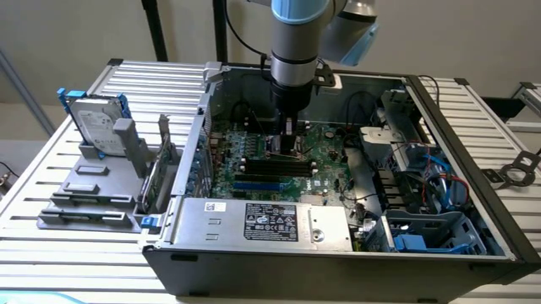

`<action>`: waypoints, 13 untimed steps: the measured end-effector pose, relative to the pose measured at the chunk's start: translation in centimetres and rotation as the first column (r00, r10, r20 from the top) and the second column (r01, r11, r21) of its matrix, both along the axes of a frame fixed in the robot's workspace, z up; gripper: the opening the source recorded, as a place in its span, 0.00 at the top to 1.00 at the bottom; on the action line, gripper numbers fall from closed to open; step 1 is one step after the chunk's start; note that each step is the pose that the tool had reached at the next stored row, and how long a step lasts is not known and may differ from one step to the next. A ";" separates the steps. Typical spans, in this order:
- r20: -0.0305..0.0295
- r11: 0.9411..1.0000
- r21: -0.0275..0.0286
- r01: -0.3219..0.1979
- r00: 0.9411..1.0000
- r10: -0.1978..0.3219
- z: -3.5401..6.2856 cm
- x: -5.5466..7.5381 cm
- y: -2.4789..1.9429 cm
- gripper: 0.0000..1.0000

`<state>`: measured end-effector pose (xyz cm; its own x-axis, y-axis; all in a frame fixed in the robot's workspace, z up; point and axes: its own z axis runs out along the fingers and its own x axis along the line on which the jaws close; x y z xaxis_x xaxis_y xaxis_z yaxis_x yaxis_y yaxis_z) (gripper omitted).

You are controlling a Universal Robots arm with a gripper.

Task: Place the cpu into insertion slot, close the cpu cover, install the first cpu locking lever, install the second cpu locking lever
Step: 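Place the cpu into insertion slot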

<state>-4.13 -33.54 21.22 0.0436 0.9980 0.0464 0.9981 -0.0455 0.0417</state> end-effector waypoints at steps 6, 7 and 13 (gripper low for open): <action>0.000 1.000 0.000 0.000 1.000 0.000 -0.27 -0.1 0.06 0.45; 0.000 1.000 0.000 0.000 1.000 0.000 -0.29 -0.1 0.09 0.45; 0.000 1.000 0.000 0.000 1.000 0.000 -0.42 -0.1 0.36 0.45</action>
